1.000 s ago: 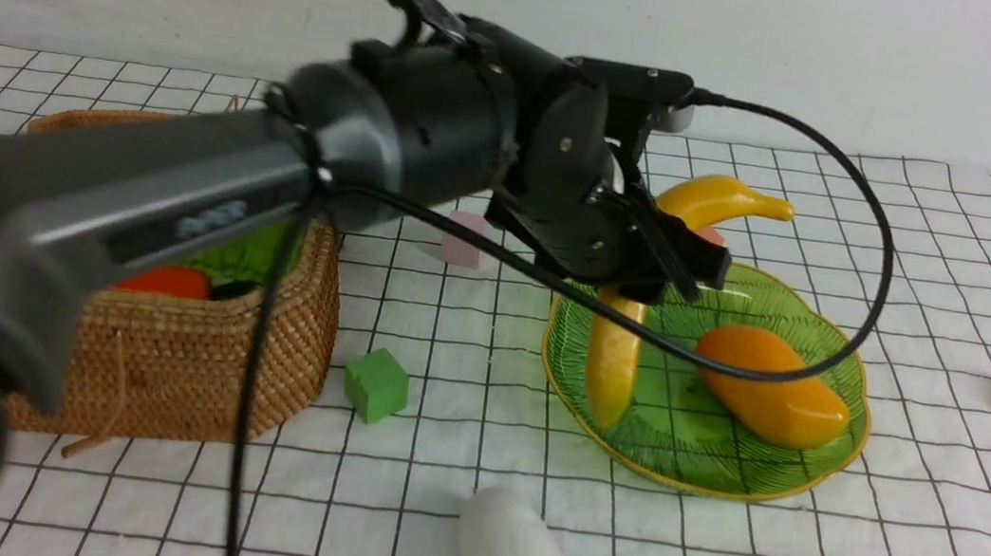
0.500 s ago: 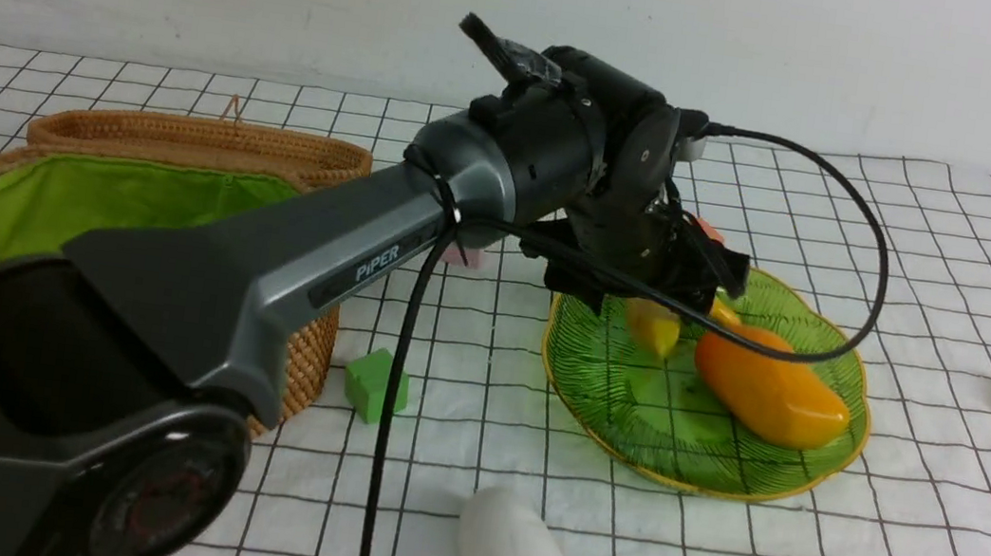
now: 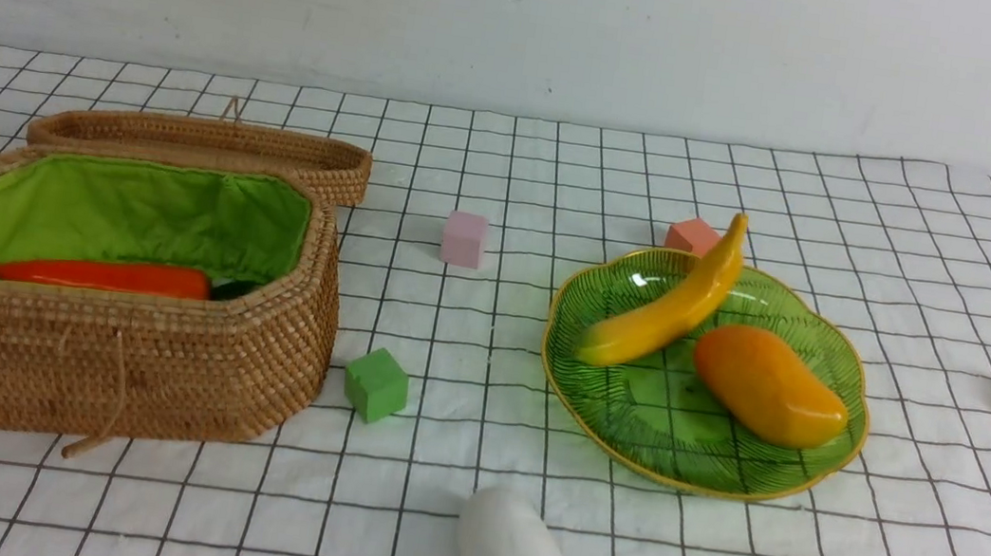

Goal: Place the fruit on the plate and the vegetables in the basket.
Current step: Use the right arm to grab a mangosteen and put it into the right plate

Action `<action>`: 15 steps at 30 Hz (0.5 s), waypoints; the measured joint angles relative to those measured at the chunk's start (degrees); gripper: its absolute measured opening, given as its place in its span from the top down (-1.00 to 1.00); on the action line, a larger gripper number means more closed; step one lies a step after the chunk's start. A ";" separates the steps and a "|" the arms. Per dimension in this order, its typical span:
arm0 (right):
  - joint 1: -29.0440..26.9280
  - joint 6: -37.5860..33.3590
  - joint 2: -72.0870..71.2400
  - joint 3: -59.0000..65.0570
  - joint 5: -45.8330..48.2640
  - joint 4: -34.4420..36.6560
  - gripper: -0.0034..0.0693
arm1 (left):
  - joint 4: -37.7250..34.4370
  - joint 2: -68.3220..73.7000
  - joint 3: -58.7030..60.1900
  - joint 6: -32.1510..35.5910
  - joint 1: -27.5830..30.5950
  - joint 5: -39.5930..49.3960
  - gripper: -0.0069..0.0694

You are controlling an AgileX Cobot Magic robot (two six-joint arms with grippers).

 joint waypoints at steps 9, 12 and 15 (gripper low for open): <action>0.00 0.00 0.00 0.00 0.00 0.00 0.24 | 1.89 -46.00 55.21 -11.69 0.00 -12.11 0.85; 0.00 0.00 0.00 0.00 0.00 0.00 0.24 | 0.79 -58.37 67.74 -15.27 0.00 -15.14 0.85; 0.00 0.00 0.00 0.00 0.00 0.00 0.24 | 0.00 -65.42 74.28 -16.16 0.00 -15.14 0.85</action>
